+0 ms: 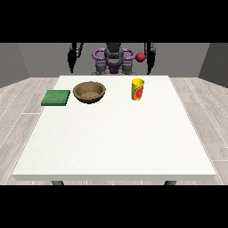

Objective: Pick the cup and pour the ball into the bowl, then pick the bowl and place it on the pad

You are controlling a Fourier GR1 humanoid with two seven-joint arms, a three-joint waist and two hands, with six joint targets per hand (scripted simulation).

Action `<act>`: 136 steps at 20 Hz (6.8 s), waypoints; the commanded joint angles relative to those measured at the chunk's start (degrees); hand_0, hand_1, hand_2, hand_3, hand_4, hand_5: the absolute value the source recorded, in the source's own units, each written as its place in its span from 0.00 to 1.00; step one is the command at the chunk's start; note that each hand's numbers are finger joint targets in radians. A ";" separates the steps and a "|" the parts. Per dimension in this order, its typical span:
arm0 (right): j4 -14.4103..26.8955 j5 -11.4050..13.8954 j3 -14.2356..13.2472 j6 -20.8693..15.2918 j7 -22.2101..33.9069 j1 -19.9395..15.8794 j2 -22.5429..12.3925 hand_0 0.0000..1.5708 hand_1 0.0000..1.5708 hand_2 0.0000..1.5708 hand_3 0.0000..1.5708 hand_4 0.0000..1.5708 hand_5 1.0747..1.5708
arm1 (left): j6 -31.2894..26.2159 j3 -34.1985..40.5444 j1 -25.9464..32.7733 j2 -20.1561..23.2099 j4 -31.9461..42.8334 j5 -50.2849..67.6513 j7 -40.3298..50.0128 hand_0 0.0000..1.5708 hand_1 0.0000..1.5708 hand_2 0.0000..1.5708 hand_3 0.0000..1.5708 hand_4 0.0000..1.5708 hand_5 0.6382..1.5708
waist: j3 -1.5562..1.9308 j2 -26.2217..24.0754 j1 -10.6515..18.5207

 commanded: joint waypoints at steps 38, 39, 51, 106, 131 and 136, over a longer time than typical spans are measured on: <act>14.28 -10.79 -13.29 9.41 -15.17 -15.33 -6.27 0.00 0.00 0.00 0.00 0.00 0.98 | 3.79 6.56 -17.99 0.37 16.69 -0.07 -21.08 0.00 0.00 0.00 0.00 0.00 0.67 | -0.71 8.14 -0.43; 15.92 -11.37 -14.08 10.93 -18.14 -14.03 -6.64 0.00 0.00 0.00 0.00 0.00 0.98 | 2.71 6.97 -15.98 0.88 17.33 -0.09 -25.73 0.00 0.00 0.00 0.00 0.00 0.65 | -0.71 9.87 -0.02; 18.46 -13.36 -15.89 14.89 -19.01 -16.95 -10.22 0.00 0.00 0.00 0.00 0.00 0.97 | 6.68 11.60 -20.58 -1.36 38.29 -0.69 -43.64 0.00 0.00 0.00 0.00 0.00 0.67 | -0.77 11.91 -3.81; 53.45 -12.85 -24.02 20.39 -23.86 -24.49 -24.68 0.00 0.00 0.00 0.09 0.00 0.92 | 24.54 -30.03 -41.04 -5.09 35.92 -70.73 20.38 0.33 0.33 1.00 1.00 0.54 1.00 | -0.69 -3.16 4.41; 57.80 -11.92 -22.92 19.66 -28.63 -28.21 -22.55 0.00 0.00 0.00 0.13 0.00 0.89 | -3.29 -42.21 -58.21 -4.86 33.49 -91.14 18.60 0.99 0.99 1.00 1.00 0.76 0.89 | -0.64 0.62 4.29; 58.28 -12.82 -23.30 21.83 -29.28 -26.94 -23.48 0.00 0.00 0.00 0.17 0.00 0.91 | -3.36 -40.18 -54.72 -5.05 31.40 -94.06 17.89 0.95 0.95 1.00 1.00 0.77 0.88 | -0.66 1.76 3.79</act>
